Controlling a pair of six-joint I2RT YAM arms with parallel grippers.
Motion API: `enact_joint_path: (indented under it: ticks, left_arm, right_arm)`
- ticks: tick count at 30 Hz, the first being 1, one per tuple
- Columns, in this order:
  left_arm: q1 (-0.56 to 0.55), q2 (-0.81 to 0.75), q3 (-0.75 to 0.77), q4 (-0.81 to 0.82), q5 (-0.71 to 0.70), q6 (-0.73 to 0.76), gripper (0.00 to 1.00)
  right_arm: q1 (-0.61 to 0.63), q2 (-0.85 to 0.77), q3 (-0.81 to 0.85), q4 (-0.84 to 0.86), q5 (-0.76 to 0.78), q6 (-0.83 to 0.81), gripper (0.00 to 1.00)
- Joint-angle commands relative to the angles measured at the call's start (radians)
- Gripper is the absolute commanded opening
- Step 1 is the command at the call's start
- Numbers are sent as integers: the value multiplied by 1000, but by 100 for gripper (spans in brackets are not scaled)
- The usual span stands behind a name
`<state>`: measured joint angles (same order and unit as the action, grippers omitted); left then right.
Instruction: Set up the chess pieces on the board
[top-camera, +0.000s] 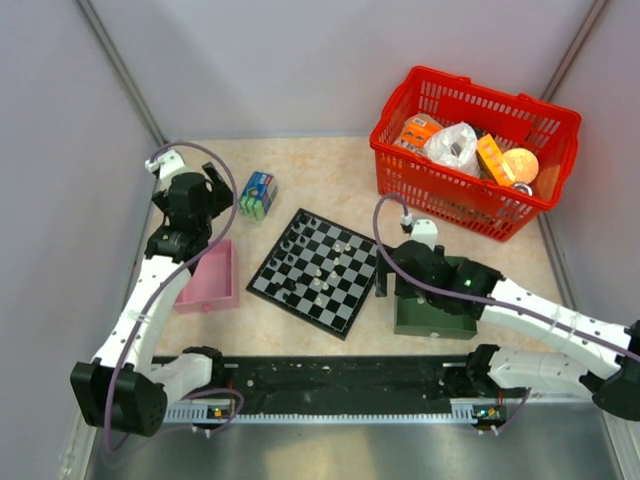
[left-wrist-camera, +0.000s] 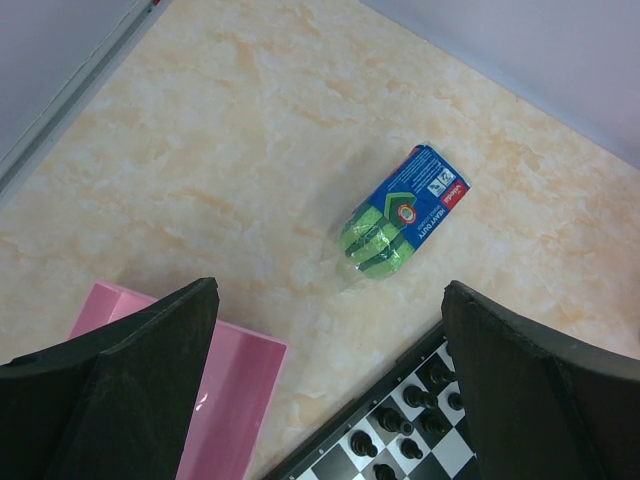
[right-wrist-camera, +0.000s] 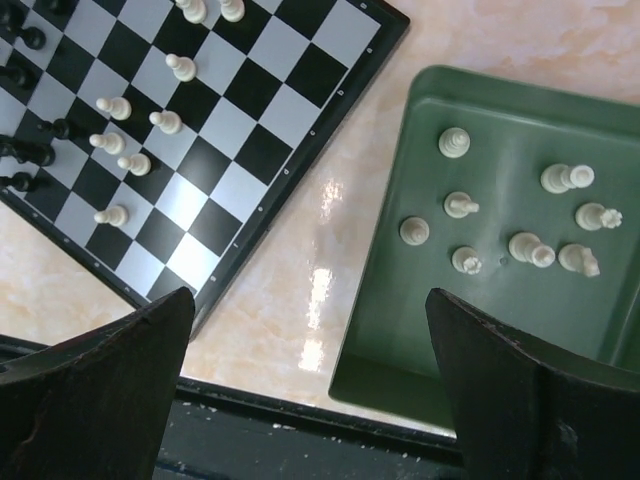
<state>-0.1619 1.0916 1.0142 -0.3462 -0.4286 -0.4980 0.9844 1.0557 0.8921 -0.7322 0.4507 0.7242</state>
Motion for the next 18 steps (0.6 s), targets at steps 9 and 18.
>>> enact_joint_path:
  ticks: [9,18]
  left_arm:
    - [18,-30,-11,66,68,-42,99]
    - [21,-45,-12,67,63,-37,99]
  right_arm:
    - [-85,-155,-55,-88,66,162,99]
    - [-256,-99,-94,66,-61,44,99]
